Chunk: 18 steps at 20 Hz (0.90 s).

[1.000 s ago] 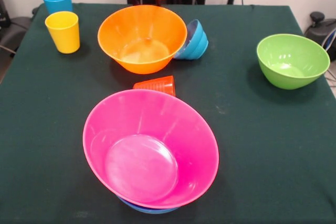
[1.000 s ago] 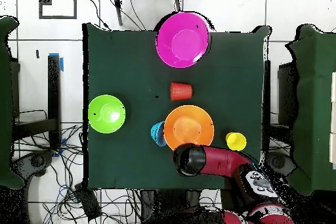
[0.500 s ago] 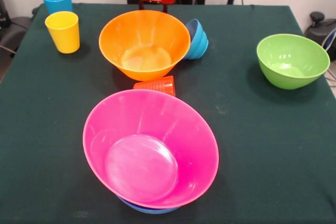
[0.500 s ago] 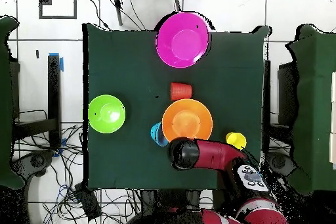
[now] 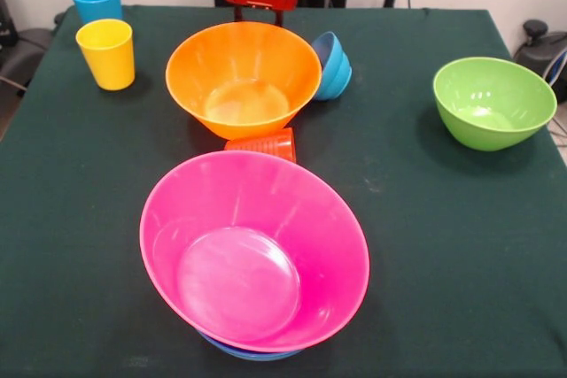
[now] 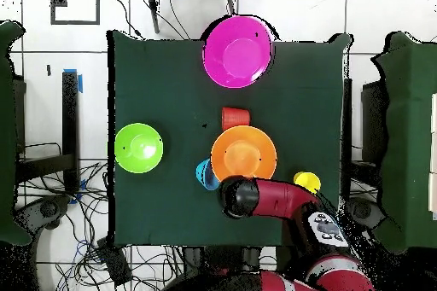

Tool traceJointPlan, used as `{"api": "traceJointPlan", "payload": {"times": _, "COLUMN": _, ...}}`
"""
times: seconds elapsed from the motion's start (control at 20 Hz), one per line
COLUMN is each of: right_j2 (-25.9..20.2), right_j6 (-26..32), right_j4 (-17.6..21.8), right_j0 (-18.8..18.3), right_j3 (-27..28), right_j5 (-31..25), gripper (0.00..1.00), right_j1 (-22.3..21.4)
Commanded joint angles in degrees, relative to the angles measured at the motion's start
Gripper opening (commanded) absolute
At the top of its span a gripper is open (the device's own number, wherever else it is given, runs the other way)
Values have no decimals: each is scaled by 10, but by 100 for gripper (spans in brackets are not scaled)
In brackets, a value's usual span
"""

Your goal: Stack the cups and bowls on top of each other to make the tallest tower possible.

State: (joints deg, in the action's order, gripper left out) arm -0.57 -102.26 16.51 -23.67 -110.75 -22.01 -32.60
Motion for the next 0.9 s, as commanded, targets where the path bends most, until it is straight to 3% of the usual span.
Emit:
{"api": "traceJointPlan", "payload": {"times": 0.05, "right_j2": -27, "right_j6": -94, "right_j4": -28, "right_j0": 32, "right_j3": 5, "right_j5": 20, "gripper": 100, "right_j1": -13}}
{"api": "traceJointPlan", "payload": {"times": 0.6, "right_j2": 5, "right_j6": -162, "right_j4": -52, "right_j0": 105, "right_j3": -32, "right_j5": 54, "gripper": 100, "right_j1": -18}}
{"api": "traceJointPlan", "payload": {"times": 0.75, "right_j2": 4, "right_j6": -176, "right_j4": -60, "right_j0": 116, "right_j3": -28, "right_j5": 79, "gripper": 100, "right_j1": 1}}
{"api": "traceJointPlan", "payload": {"times": 0.9, "right_j2": 36, "right_j6": -205, "right_j4": -62, "right_j0": 162, "right_j3": -27, "right_j5": 87, "gripper": 100, "right_j1": 6}}
